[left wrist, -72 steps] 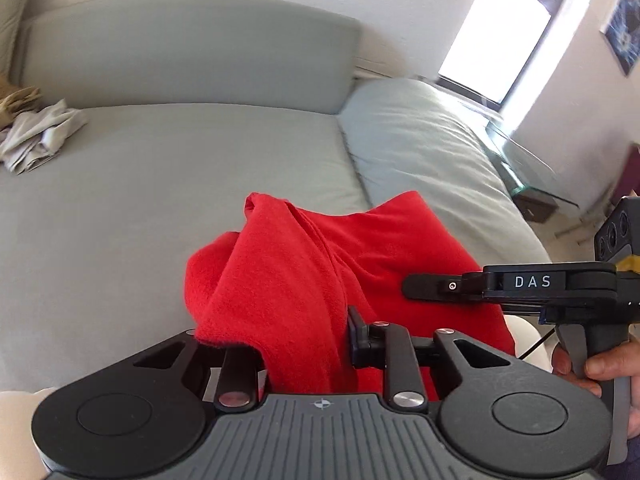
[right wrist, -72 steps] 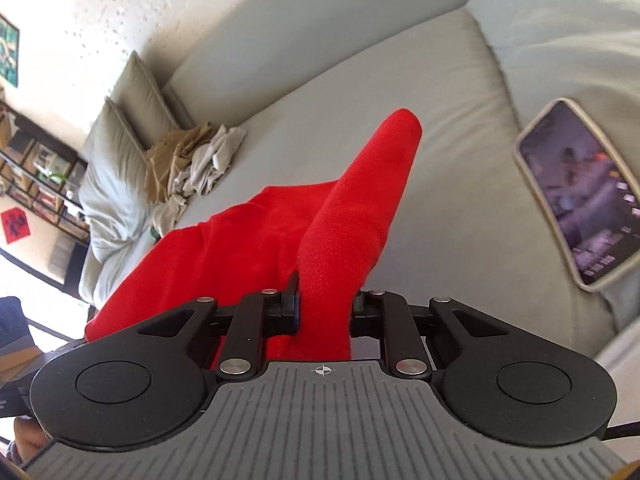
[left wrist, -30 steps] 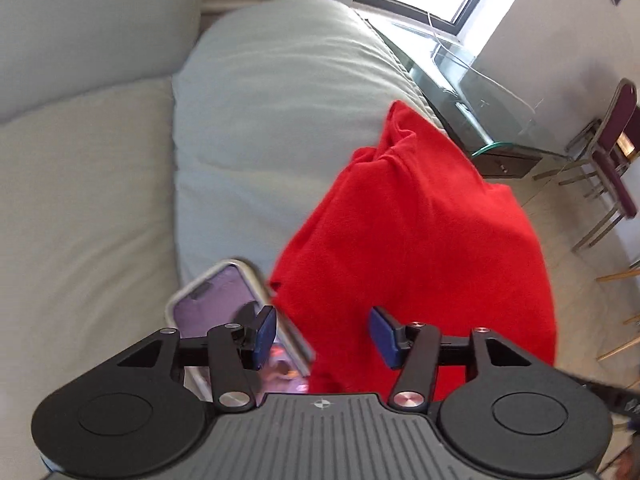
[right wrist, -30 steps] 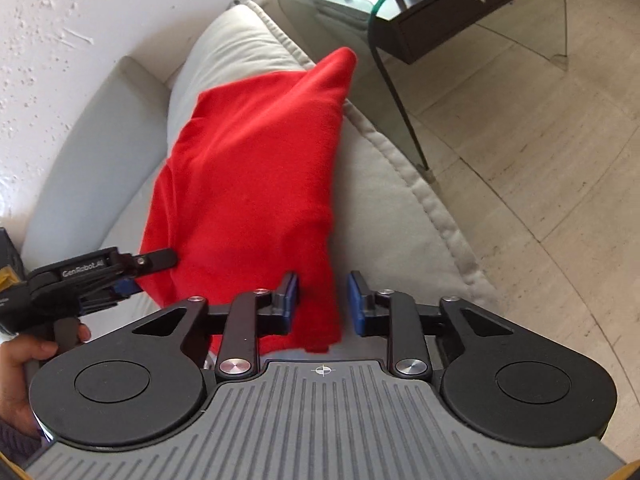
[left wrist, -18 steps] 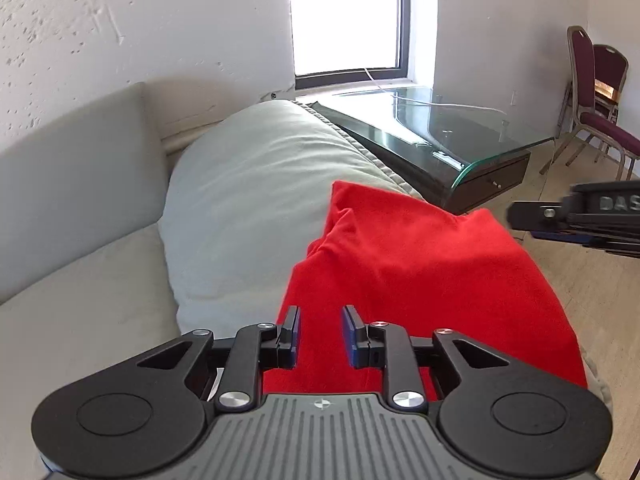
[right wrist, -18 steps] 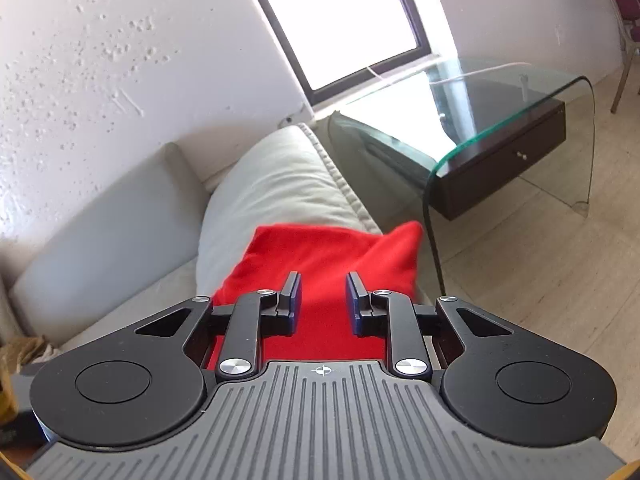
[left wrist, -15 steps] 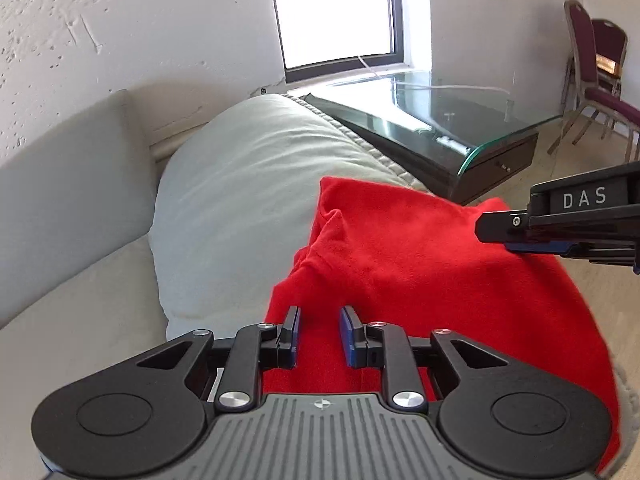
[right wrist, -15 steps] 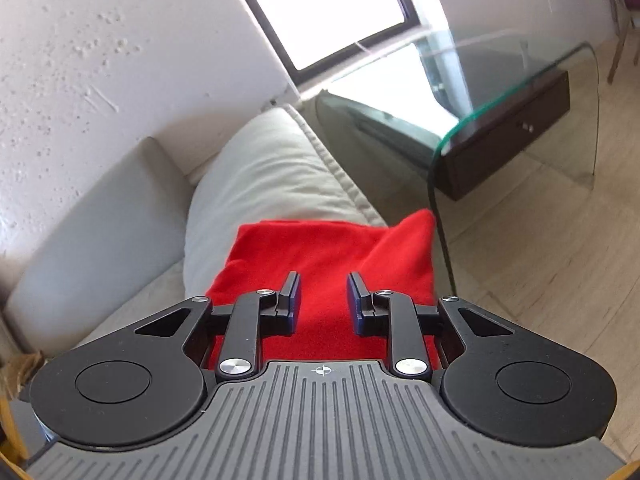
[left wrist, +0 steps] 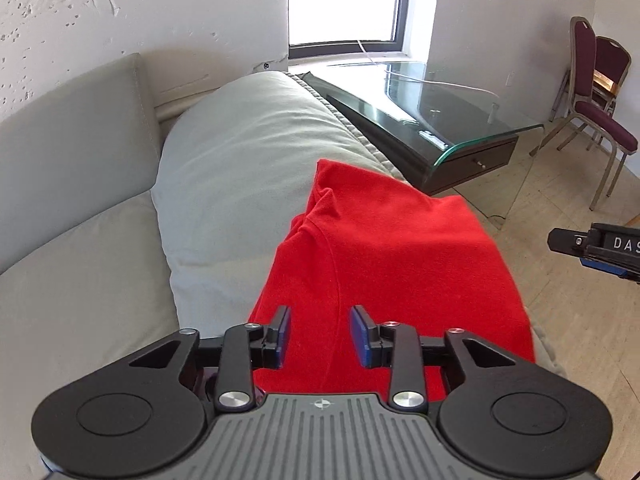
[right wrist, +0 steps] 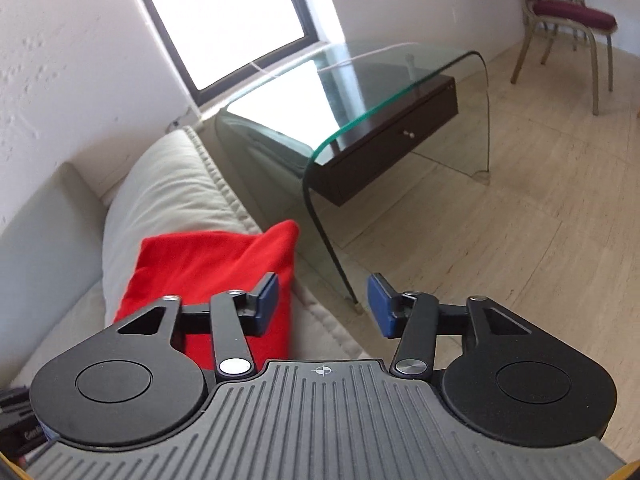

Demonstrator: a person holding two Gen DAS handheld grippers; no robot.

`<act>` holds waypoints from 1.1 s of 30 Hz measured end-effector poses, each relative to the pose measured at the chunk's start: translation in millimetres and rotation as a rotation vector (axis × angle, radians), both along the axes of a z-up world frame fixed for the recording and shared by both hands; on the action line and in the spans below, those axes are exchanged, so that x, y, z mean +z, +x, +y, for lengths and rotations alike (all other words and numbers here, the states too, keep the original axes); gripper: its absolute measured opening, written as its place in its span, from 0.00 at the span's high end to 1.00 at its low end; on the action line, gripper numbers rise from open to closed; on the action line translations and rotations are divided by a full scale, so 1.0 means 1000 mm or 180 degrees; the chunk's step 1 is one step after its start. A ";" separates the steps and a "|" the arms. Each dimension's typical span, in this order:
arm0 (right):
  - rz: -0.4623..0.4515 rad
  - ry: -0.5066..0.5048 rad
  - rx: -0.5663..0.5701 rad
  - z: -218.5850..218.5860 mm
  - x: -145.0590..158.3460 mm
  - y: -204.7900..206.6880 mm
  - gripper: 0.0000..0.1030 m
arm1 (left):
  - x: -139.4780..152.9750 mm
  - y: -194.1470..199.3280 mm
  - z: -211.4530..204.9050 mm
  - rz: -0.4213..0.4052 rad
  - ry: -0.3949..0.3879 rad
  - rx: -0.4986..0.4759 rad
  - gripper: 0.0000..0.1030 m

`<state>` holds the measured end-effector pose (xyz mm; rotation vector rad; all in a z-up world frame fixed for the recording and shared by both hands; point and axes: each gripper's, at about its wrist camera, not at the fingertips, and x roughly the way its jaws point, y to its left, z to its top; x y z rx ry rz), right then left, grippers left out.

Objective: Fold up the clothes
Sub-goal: 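Release the folded shirt and withdraw both grippers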

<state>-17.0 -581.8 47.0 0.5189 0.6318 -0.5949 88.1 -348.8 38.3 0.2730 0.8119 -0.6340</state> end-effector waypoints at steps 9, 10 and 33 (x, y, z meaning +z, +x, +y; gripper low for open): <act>0.0182 -0.0269 0.0689 0.064 0.091 -0.062 0.20 | 0.059 -0.066 0.036 -0.0155 -0.0109 -0.0190 0.26; 0.0254 -0.0211 0.0740 0.068 0.095 -0.068 0.20 | 0.062 -0.071 0.038 -0.0136 -0.0121 -0.0188 0.22; 0.0679 -0.0244 0.1131 0.120 0.143 -0.133 0.12 | 0.090 -0.134 0.041 0.0059 -0.0227 -0.0099 0.03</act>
